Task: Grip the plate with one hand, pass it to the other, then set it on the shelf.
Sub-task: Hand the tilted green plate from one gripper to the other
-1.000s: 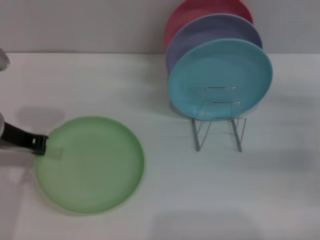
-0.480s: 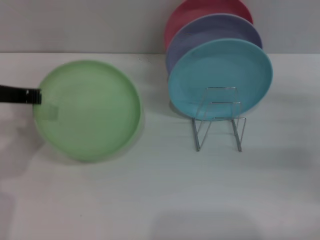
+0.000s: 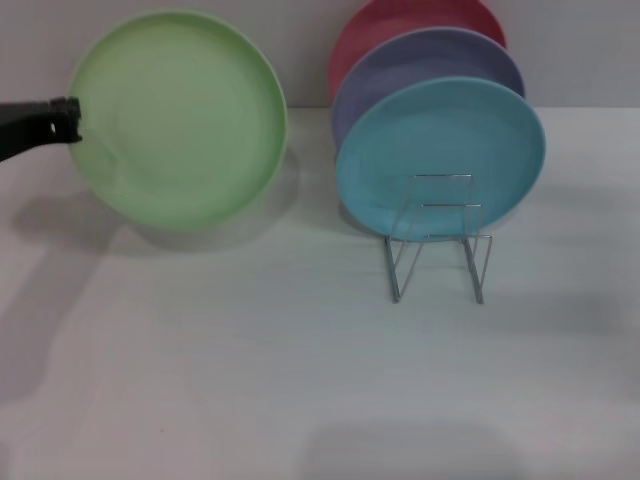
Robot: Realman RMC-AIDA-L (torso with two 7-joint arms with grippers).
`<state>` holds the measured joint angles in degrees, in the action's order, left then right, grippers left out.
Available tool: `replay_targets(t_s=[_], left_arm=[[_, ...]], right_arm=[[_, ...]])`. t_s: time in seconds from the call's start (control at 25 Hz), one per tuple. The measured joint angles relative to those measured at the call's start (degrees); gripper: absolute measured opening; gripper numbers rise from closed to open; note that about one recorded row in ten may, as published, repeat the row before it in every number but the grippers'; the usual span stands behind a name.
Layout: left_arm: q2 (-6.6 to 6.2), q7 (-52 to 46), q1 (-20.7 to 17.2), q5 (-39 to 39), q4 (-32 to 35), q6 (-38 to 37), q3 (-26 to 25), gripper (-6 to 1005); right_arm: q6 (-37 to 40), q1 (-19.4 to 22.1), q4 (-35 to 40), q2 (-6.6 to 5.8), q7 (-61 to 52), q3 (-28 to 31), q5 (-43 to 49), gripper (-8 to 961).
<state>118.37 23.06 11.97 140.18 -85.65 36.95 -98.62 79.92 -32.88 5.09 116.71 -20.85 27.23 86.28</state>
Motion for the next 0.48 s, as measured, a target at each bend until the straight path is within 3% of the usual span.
replay_targets(t_s=[0.36, 0.4, 0.48], left_arm=[[-0.23, 4.7, -6.7, -1.2, 6.0, -37.0, 16.7, 30], [-0.3, 4.7, -7.0, -1.1, 9.8, -46.7, 20.8, 30], [-0.31, 4.7, -7.1, -1.1, 11.5, -51.2, 22.6, 30]], right_arm=[[-0.1, -0.3, 0.0, 0.0, 0.1, 0.0, 0.2, 565], [-0.1, -0.3, 0.0, 0.0, 0.1, 0.0, 0.2, 565], [-0.1, -0.3, 0.0, 0.01, 0.1, 0.0, 0.2, 565]])
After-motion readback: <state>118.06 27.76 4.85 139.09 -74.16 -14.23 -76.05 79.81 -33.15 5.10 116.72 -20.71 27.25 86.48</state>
